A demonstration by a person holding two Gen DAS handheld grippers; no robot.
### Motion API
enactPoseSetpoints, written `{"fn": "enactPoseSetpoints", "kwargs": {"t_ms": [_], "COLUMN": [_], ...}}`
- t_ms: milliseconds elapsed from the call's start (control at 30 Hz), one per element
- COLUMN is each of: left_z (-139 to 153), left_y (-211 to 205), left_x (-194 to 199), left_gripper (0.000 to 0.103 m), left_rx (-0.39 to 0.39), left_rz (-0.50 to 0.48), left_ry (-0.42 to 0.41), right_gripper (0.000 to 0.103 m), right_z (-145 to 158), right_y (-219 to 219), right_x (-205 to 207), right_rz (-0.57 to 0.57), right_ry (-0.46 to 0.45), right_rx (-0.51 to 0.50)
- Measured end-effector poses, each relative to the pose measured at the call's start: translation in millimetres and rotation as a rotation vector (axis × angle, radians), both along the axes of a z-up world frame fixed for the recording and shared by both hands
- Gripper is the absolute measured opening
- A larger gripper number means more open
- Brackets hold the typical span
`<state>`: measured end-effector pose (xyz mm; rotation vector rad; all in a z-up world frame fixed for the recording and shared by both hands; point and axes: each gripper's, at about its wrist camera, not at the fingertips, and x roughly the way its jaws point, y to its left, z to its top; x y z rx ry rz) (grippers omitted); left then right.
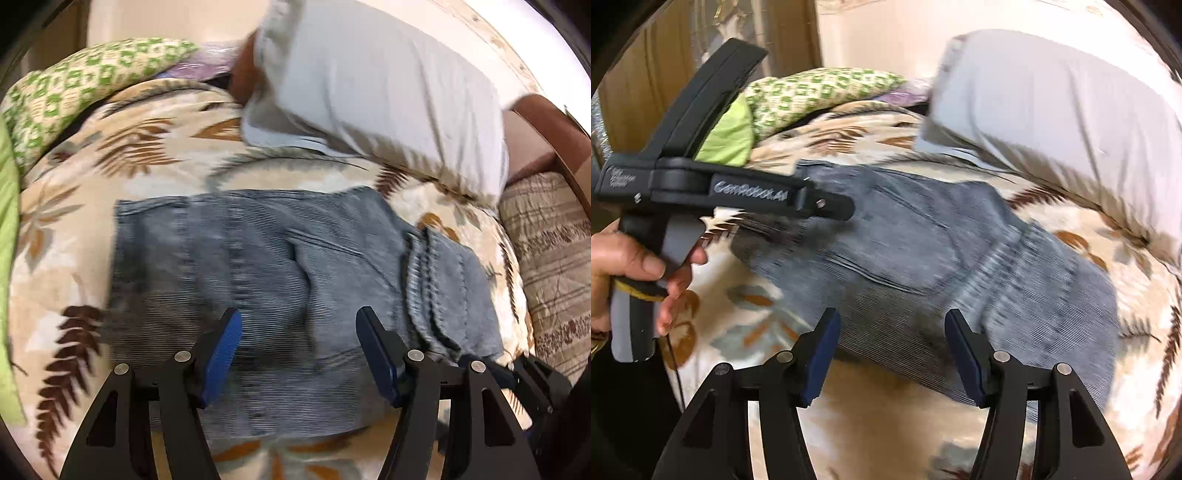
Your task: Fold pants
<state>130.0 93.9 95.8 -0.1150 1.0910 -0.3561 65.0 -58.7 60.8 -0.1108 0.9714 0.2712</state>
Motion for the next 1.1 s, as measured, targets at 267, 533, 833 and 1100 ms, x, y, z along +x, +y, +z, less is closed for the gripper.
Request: {"fn": "enactPoseSetpoints", "kwargs": {"t_ms": [267,533,833,1100], "left_z": [0.2,-14.7,-39.2,-51.2], "left_y": [51.3,87.4,98.9,102.9], "left_x": [20.6,46.5,73.7,77.3], "left_gripper": [0.064,0.064,0.064,0.062], "left_rx": [-0.018,-0.007,0.03,-0.016], "left_rz": [0.106,0.17,0.148,0.15], "left_ry": [0.034,0.055,0.074,0.092], "right_gripper": [0.06,0.06,0.065,0.019], "right_z": [-11.5,-27.3,-57.3,-65.3], "right_y": [55.7,111.9,158.7,158.6], "right_x": [15.4,34.4,43.0,51.5], "right_rz": [0.106,0.221,0.301,0.268], "right_ry": [0.021,0.049,0.049,0.023], "right_rx": [0.042,0.064,-0.034,-0.057]}}
